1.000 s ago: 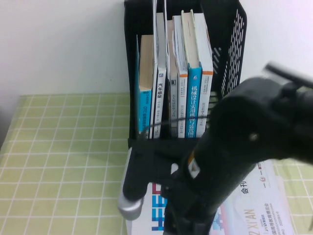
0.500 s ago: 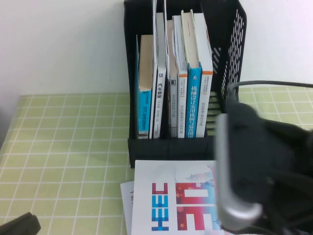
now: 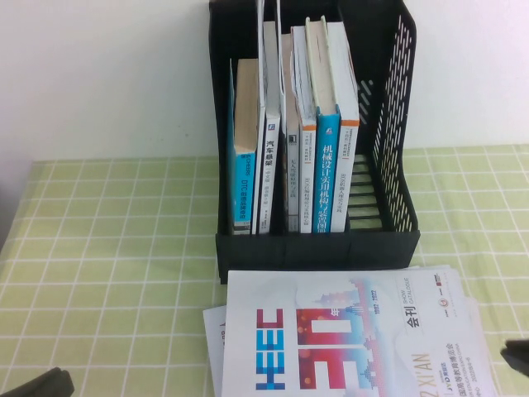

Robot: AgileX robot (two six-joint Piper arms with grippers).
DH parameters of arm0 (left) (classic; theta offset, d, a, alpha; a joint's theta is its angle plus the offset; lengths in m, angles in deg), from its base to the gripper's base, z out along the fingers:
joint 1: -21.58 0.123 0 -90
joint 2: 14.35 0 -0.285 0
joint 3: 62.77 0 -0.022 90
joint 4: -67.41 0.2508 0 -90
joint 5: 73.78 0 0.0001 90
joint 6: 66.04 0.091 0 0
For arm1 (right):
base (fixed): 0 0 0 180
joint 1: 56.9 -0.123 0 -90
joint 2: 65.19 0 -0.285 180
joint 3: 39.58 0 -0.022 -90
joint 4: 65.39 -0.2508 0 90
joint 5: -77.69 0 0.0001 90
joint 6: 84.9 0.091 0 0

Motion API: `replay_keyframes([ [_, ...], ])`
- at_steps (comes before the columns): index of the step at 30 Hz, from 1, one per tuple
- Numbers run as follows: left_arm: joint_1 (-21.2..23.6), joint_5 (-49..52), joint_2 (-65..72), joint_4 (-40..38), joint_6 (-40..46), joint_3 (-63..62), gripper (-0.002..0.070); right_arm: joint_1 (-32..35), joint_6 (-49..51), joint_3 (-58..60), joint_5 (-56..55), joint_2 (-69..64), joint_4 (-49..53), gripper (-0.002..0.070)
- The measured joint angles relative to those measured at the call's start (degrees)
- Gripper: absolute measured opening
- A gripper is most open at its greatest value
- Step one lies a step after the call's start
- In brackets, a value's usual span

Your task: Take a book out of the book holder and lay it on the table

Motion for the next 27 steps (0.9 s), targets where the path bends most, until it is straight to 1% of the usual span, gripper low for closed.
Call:
replay_keyframes([
  [4,0.0,-1.0,0.0,0.1,-0.2,0.1,-0.0001,0.1,0.5,3.1,0.0,1.8,0.2,-0.0001],
  [23,0.0,-1.3,0.0,-1.2,-0.4,0.4,-0.0001,0.1,0.7,3.2,0.0,1.9,0.6,-0.0001],
  [25,0.0,-1.9,-0.8,-0.2,0.0,1.2,-0.0001,0.1,0.7,3.2,0.0,1.9,0.6,-0.0001],
  [27,0.2,-3.1,-3.8,2.8,0.7,2.8,-0.0001,0.1,0.7,3.2,0.0,1.9,0.6,-0.0001],
])
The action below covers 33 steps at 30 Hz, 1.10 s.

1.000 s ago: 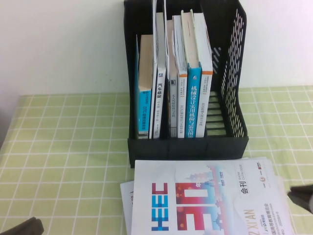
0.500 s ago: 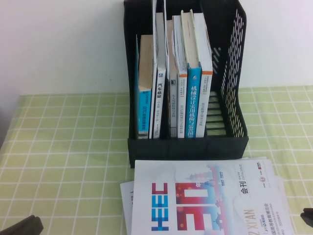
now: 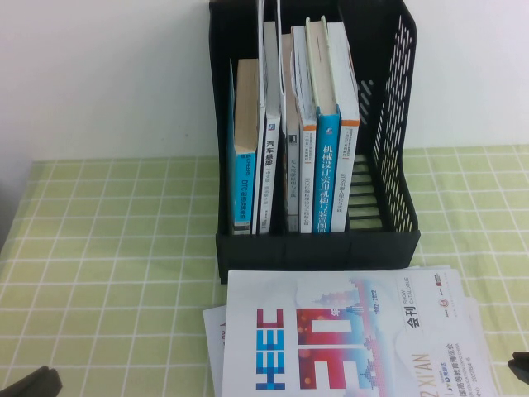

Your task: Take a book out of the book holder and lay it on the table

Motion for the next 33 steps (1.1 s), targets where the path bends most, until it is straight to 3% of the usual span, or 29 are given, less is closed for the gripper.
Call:
replay_keyframes([
  [3,1.2,-3.7,-4.9,6.0,-1.7,3.5,-0.0001,0.0,0.0,0.0,0.0,0.0,0.0,-0.0001],
  [6,3.5,-8.0,-6.4,12.2,-9.7,8.2,-0.0001,0.0,0.0,0.0,0.0,0.0,0.0,-0.0001],
  [9,5.9,-8.5,-6.4,17.2,-18.4,11.0,-0.0001,0.0,0.0,0.0,0.0,0.0,0.0,-0.0001],
  [12,6.7,-7.1,-6.5,20.7,-21.3,11.3,-0.0001,0.0,0.0,0.0,0.0,0.0,0.0,-0.0001],
  [33,6.7,-3.4,-6.5,22.8,-22.6,11.2,-0.0001,0.0,0.0,0.1,0.0,1.3,0.0,-0.0001],
])
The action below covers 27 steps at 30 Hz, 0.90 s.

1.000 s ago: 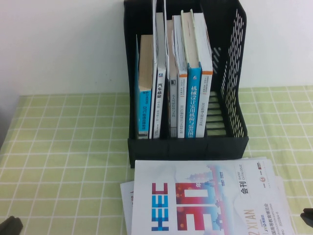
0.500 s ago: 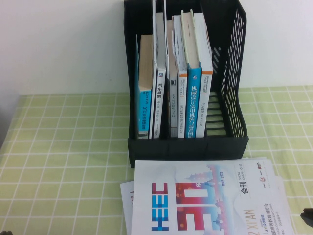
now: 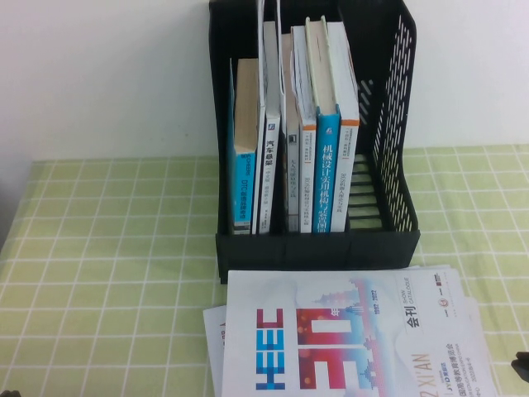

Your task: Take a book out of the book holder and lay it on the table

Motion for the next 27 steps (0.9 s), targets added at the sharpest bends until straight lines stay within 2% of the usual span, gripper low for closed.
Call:
replay_keyframes([
  [4,0.0,0.0,0.0,0.0,0.0,0.0,-0.0001,0.7,-0.2,0.1,0.4,4.9,2.0,-0.0001],
  [7,0.0,0.0,0.0,0.0,-0.1,0.0,-0.0001,4.5,0.4,0.1,0.5,9.1,1.5,-0.0001],
  [11,0.0,0.0,0.0,0.0,-0.1,0.0,-0.0003,13.6,6.8,2.4,-2.8,15.9,-3.1,-0.0001],
  [17,0.0,0.0,0.0,0.0,-0.1,0.0,-0.0003,28.1,16.9,15.2,-12.4,28.1,-9.9,-0.0001],
  [23,0.0,0.0,0.0,0.1,-0.1,0.0,-0.0003,39.5,15.7,24.8,-12.9,38.7,-11.6,-0.0001],
  [27,0.0,0.0,0.0,0.1,-0.1,0.0,-0.0003,44.0,11.2,27.0,-13.4,41.3,-11.8,-0.0001],
])
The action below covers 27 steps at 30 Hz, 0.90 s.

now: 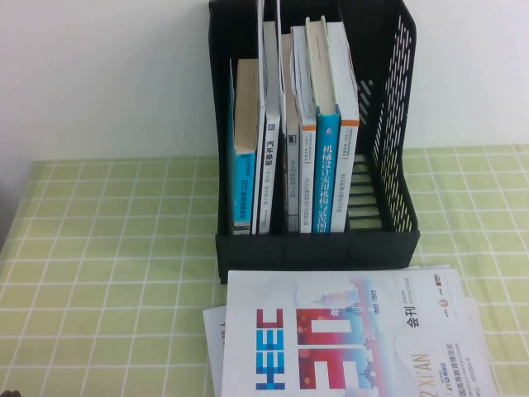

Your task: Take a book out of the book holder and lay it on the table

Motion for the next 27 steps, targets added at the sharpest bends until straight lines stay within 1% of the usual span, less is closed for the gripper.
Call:
replay_keyframes([
  [8,0.0,0.1,0.0,0.0,0.0,0.0,-0.0003,2.3,-8.2,1.6,2.1,0.2,-1.8,-0.0001],
  [12,0.0,0.1,0.0,0.0,0.0,0.0,-0.0003,4.4,-13.1,1.6,2.4,0.2,-4.4,-0.0001],
  [19,0.0,0.1,0.0,0.0,0.0,0.0,-0.0003,7.9,-29.5,1.6,3.5,0.2,-15.6,-0.0001],
  [22,0.0,0.1,0.0,0.0,0.0,0.0,-0.0003,9.2,-31.6,1.6,3.6,0.2,-17.3,-0.0001],
  [27,0.0,0.1,0.0,0.0,0.0,0.0,-0.0002,10.3,-32.2,1.6,3.7,0.2,-17.8,-0.0001],
])
